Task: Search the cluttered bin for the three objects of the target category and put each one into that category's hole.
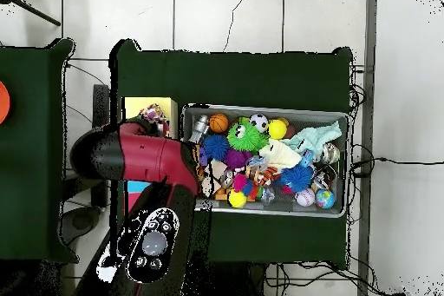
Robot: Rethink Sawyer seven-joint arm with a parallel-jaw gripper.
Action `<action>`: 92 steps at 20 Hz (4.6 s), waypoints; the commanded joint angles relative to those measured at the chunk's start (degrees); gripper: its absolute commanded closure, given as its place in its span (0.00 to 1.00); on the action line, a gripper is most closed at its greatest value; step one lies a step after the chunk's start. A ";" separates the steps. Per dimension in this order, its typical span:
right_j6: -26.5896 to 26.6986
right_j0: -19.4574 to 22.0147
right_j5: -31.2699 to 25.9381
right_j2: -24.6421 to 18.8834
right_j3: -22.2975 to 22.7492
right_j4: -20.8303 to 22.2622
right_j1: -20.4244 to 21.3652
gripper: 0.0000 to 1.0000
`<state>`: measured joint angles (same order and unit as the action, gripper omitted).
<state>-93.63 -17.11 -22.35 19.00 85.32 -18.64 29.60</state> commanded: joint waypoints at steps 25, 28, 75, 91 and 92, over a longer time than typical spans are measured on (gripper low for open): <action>-19.67 -1.50 12.75 -2.90 -0.49 -8.73 -13.82 1.00; -19.30 -1.11 13.69 -3.23 -0.57 -8.69 -14.83 1.00; -16.28 -0.55 11.68 -1.05 -5.50 -7.78 -19.04 1.00; -13.85 1.77 5.47 -4.02 -0.25 -6.58 -10.49 1.00; -13.44 2.00 5.11 -4.27 0.25 -6.34 -9.70 1.00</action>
<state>-98.11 -18.58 -11.17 20.18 80.50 -25.88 17.27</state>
